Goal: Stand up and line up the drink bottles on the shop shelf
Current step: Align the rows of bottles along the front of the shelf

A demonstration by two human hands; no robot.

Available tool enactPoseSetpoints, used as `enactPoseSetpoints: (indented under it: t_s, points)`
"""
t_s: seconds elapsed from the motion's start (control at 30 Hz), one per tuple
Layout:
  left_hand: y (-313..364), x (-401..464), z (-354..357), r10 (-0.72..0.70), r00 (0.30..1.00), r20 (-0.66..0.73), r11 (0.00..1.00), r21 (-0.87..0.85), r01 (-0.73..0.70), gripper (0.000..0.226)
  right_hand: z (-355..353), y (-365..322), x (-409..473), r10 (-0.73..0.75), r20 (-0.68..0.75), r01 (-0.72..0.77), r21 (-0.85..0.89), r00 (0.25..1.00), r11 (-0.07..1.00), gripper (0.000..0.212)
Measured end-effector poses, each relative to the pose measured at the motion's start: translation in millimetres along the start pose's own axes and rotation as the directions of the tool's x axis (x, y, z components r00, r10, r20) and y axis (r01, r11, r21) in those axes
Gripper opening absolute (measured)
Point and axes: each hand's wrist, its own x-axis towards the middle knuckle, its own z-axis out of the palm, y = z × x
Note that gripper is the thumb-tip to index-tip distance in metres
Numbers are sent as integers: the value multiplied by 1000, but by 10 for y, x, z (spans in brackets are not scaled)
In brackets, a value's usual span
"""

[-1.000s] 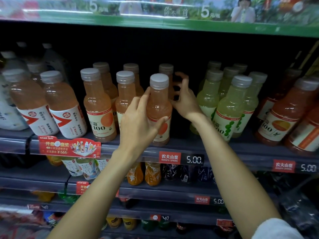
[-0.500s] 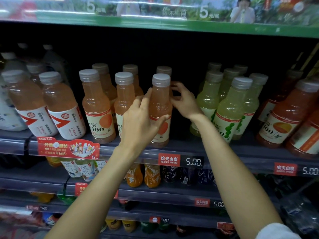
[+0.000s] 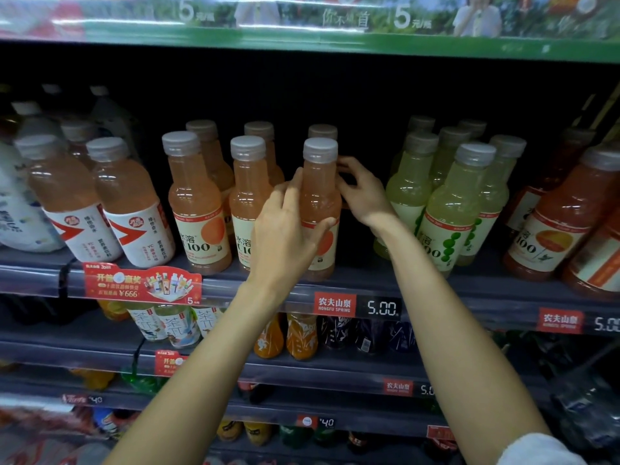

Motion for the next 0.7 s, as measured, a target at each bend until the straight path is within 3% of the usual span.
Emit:
enactPoseSetpoints:
  t_s: [0.27,0.53,0.7]
  points:
    - [-20,-16,8,41,999,-14,999,7,-41,77,44,-9,-24,-14,-18,13,-35,1000,999,32]
    - [-31,-83,46,75,996,-38,997,-19,-75,66,25,27,-208,25,-59,-22,57,998,998,34]
    - [137,-246,-42,178,950,-255,977,-68,-202,38,-155,-60,-697,-127,-207,103,-124,970,987,31]
